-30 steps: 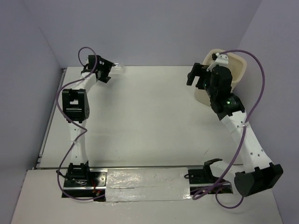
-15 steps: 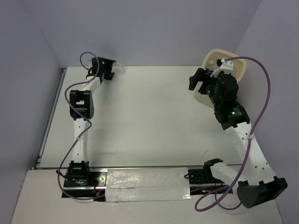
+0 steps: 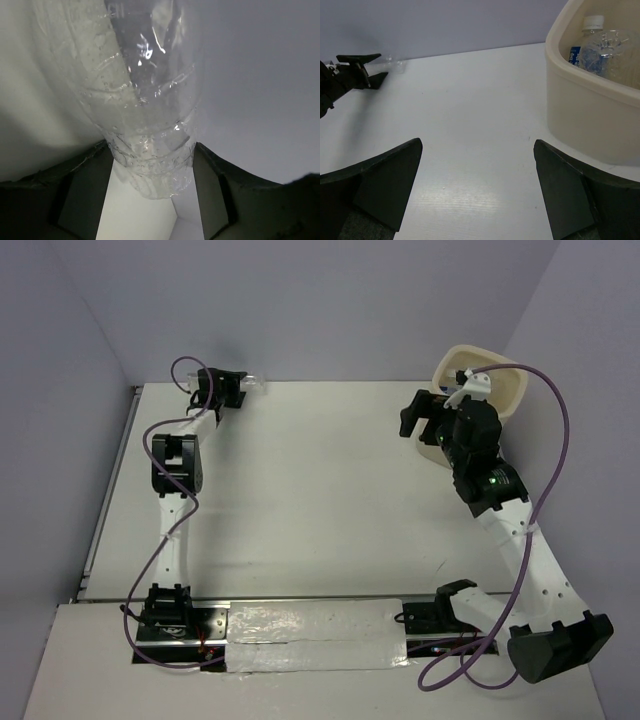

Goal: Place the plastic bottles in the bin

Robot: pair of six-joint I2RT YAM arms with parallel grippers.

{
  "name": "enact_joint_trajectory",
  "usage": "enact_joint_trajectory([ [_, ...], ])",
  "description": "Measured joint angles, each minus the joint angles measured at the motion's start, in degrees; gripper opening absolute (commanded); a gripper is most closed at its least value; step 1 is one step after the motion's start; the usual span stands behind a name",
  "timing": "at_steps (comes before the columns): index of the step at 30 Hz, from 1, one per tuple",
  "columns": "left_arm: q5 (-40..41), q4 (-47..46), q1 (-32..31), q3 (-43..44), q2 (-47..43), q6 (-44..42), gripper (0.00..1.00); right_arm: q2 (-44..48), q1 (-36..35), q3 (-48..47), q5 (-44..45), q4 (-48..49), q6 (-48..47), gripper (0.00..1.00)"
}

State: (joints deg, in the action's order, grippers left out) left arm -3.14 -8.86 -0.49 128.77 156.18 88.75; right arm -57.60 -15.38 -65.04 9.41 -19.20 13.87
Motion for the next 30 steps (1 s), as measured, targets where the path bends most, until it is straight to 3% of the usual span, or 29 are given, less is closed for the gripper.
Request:
enact_joint_trajectory([
  [4,-1.6,-2.2,0.0,-10.3,-6.5,-1.3,0.70,0.0,-0.3,0.2,0.2,0.0,0.0,1.00],
  [11,-6.3,5.7,0.1,-26.8,-24.7,-12.5,0.68,-1.2,-1.3,-0.7,0.2,-2.1,0.0,1.00],
  [15,-12.4,14.3,0.1,-33.0,-39.8,-26.0,0.65,-2.2,-2.1,-2.9,-0.4,-5.1,0.0,1.00],
  [20,-22.1,23.3,-0.6,-45.5,-60.4,-44.2,0.73,-2.6,-2.7,-6.7,-3.9,-8.5,-0.3,1.00],
  [23,-25.3,31.6,-4.6,-50.2,-67.6,-55.6,0.73,-5.4,-3.0,-12.1,-8.4,-12.2,-0.2,1.00],
  [26,-26.6,37.1,-12.4,-55.4,-70.9,-63.0,0.73,-9.5,-3.3,-16.8,-15.8,-13.0,1.1,1.00],
  [30,-30.0,40.2,-19.3,-62.9,-74.5,-64.8,0.71,-13.4,-5.1,-17.2,-22.8,-12.9,5.9,1.00],
])
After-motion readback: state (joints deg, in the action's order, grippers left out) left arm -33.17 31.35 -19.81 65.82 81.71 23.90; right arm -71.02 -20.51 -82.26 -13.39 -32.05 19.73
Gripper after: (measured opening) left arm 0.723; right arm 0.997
